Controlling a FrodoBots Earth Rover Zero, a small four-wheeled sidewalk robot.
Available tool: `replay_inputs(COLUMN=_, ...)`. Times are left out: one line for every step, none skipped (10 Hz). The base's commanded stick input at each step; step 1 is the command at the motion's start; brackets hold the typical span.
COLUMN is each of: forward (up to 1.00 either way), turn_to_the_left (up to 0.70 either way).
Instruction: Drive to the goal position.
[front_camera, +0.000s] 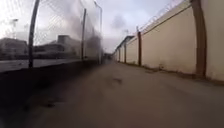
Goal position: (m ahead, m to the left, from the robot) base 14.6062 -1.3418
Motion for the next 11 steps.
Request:
replay_inputs(forward=0.5, turn_to_the_left=0.5)
replay_inputs(forward=0.5, turn_to_the_left=0.25)
replay_inputs(forward=0.5, turn_to_the_left=0.0)
replay_inputs(forward=0.5, turn_to_the_left=0.0)
replay_inputs(forward=0.5, turn_to_the_left=0.0)
replay_inputs(forward=0.5, turn_to_the_left=0.0)
replay_inputs(forward=0.5, turn_to_the_left=0.0)
replay_inputs(forward=0.5, turn_to_the_left=0.0)
replay_inputs(forward=0.5, turn_to_the_left=0.0)
replay_inputs(forward=0.5, turn_to_the_left=0.0)
replay_inputs(forward=0.5, turn_to_the_left=0.0)
